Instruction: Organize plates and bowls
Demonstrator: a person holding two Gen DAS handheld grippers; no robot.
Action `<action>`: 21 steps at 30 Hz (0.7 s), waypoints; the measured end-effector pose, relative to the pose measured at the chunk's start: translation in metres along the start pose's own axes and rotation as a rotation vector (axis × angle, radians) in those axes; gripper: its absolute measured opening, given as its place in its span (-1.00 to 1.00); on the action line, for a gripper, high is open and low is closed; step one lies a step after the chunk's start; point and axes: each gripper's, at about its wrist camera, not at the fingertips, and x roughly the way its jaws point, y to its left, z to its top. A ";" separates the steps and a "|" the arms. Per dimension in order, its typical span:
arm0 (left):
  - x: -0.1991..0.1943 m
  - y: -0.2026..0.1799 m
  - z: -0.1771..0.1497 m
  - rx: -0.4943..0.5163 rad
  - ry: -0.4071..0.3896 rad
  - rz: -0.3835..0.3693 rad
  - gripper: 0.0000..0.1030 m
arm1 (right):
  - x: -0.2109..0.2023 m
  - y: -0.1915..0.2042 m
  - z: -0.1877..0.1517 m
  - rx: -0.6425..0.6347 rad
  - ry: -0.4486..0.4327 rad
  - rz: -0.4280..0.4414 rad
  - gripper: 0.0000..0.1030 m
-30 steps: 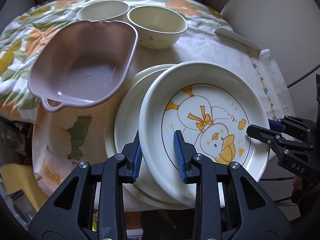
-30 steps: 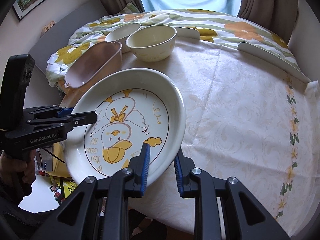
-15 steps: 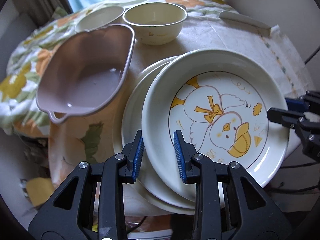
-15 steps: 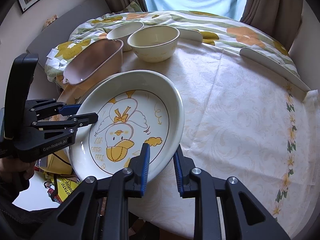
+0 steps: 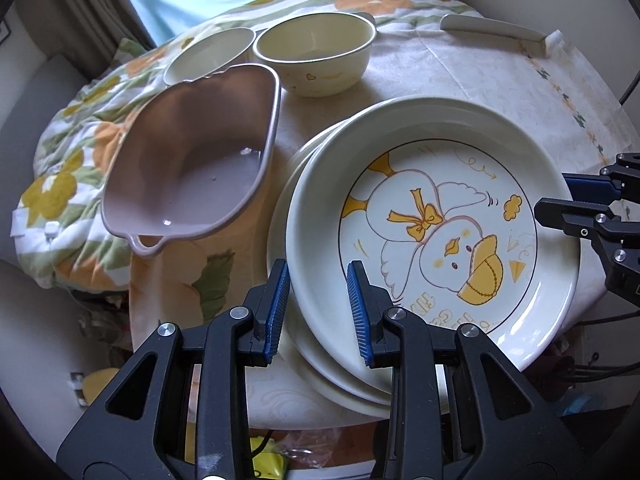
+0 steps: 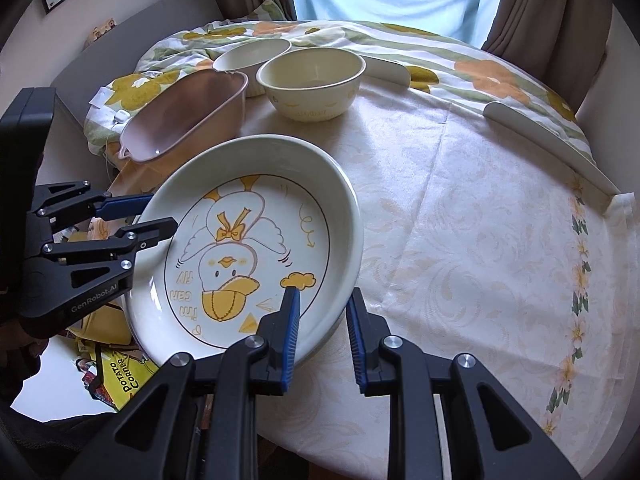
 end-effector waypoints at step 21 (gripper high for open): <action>-0.005 -0.004 0.000 -0.002 0.008 0.049 -0.37 | 0.004 0.004 0.003 -0.025 0.007 -0.018 -0.58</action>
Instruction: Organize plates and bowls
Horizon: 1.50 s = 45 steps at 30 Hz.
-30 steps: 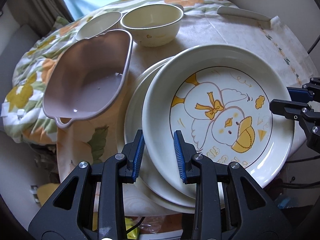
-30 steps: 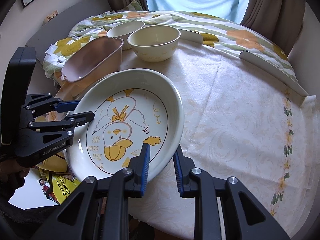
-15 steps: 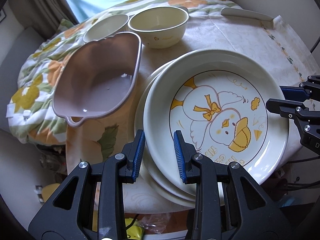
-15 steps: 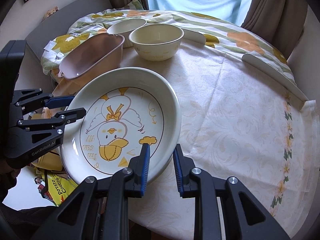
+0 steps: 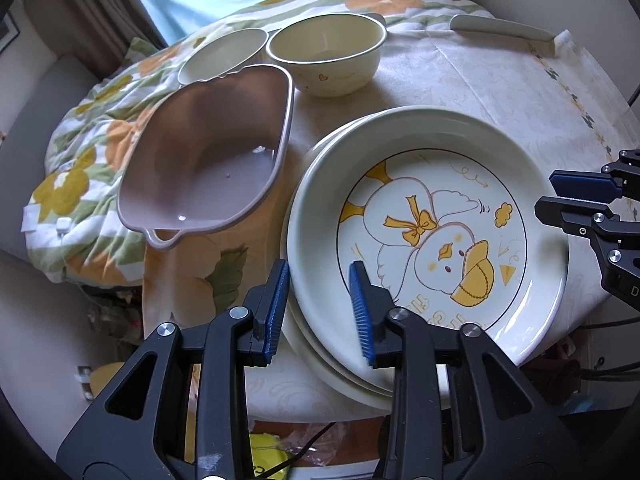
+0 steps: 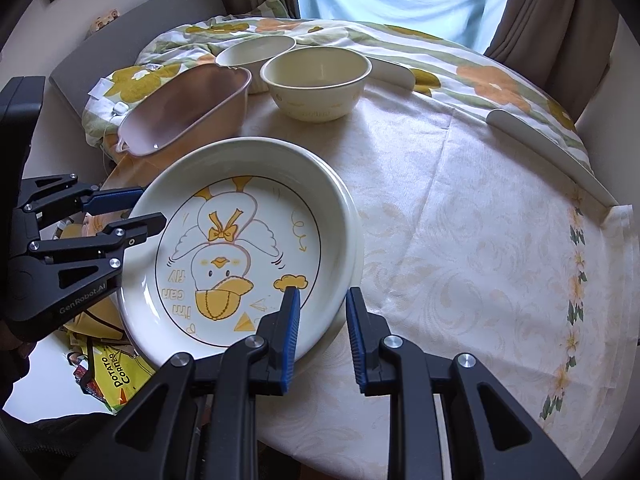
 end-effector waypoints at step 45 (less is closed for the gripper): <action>0.044 0.193 0.071 -0.092 0.027 -0.287 0.10 | 0.031 0.063 0.123 0.354 -0.075 0.169 0.27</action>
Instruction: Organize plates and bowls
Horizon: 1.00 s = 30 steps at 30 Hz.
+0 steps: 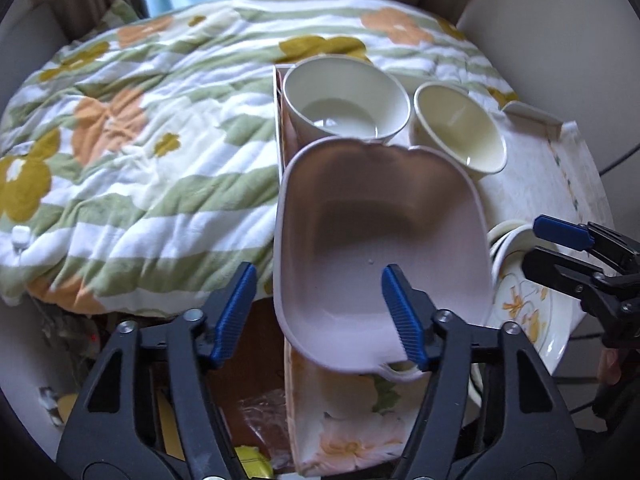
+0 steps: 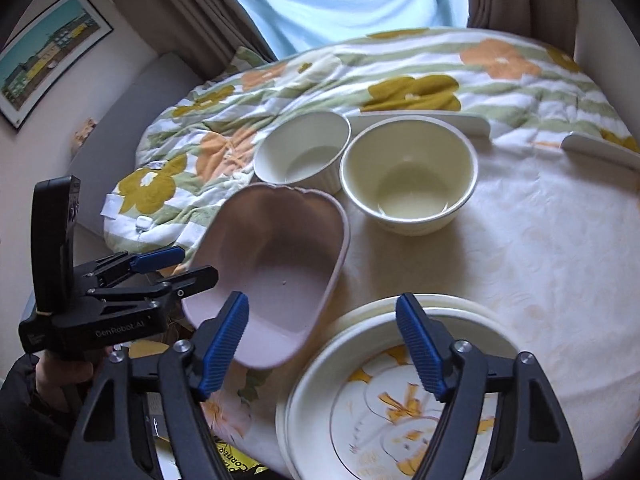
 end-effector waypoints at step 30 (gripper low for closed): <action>-0.028 -0.028 0.009 0.133 -0.088 0.063 -0.60 | 0.014 0.018 0.005 0.009 -0.039 -0.137 -0.74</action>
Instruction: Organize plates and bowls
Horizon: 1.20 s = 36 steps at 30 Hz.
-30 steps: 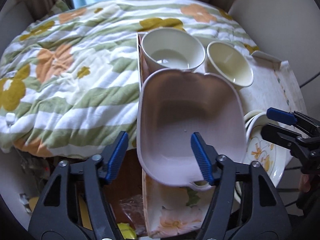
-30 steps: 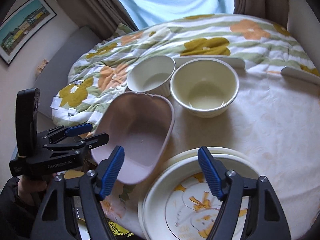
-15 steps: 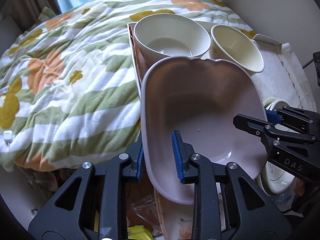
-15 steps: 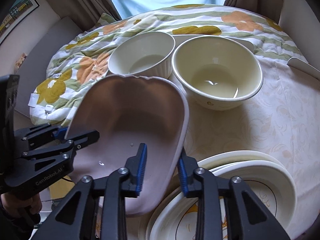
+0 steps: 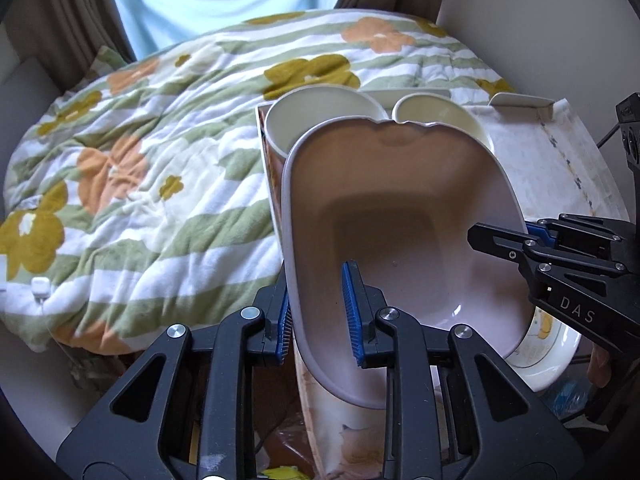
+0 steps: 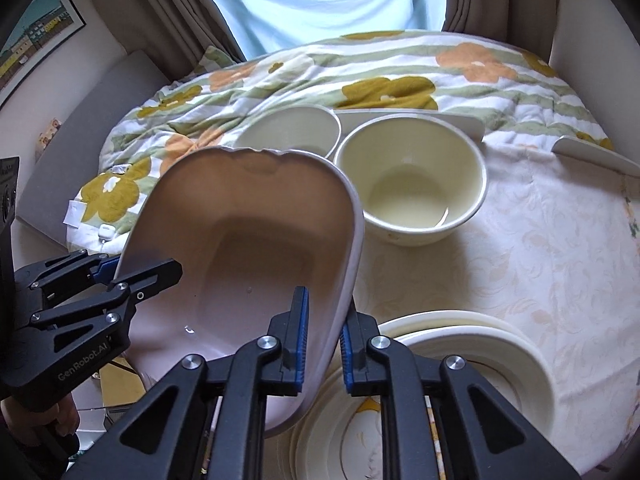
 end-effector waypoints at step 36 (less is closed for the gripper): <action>0.045 -0.414 0.010 -0.019 0.031 -0.125 -0.60 | -0.145 -0.334 -0.075 -0.016 -0.029 -0.102 -0.74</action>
